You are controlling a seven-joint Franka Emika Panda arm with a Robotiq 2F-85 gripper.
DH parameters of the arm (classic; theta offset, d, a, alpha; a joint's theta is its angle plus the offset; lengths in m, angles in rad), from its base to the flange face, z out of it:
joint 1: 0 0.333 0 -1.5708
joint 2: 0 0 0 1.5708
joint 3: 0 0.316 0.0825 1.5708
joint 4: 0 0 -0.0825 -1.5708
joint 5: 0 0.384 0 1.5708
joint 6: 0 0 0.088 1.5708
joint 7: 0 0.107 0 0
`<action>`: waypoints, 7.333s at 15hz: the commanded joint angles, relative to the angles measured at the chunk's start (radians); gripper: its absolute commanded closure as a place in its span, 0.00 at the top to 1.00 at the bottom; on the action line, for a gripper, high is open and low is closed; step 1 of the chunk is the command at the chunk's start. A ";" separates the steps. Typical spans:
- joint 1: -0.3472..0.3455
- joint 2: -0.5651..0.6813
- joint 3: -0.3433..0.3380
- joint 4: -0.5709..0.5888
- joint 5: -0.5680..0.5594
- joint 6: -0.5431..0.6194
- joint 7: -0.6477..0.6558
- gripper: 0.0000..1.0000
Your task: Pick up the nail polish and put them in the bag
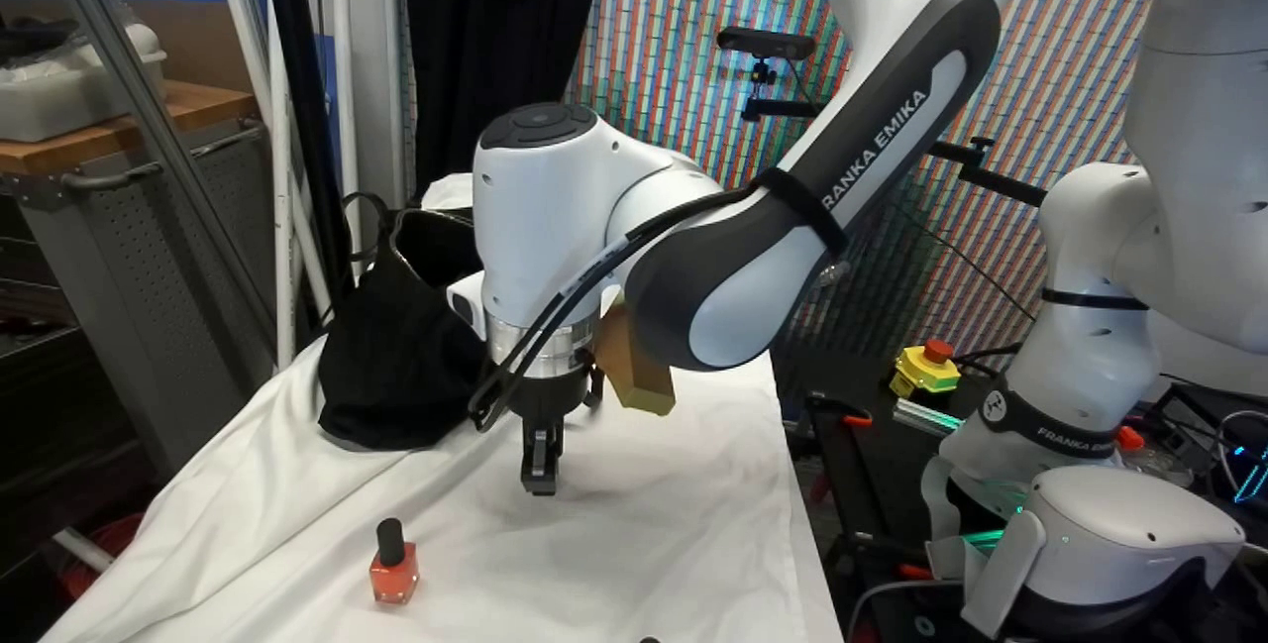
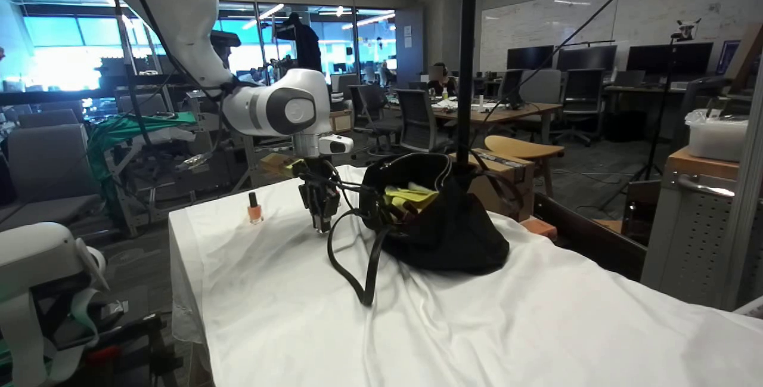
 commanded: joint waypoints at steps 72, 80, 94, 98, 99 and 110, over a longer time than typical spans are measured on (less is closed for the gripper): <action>0.075 -0.196 0.135 -0.093 -0.243 -0.009 0.247 1.00; 0.060 -0.044 0.103 0.099 -0.108 0.016 0.074 1.00; 0.070 0.224 0.073 0.427 0.068 -0.063 -0.065 1.00; 0.076 0.275 0.053 0.488 0.057 -0.090 -0.060 1.00; 0.077 0.287 0.049 0.501 0.055 -0.096 -0.060 1.00; 0.113 0.357 0.013 0.579 0.021 -0.166 -0.073 1.00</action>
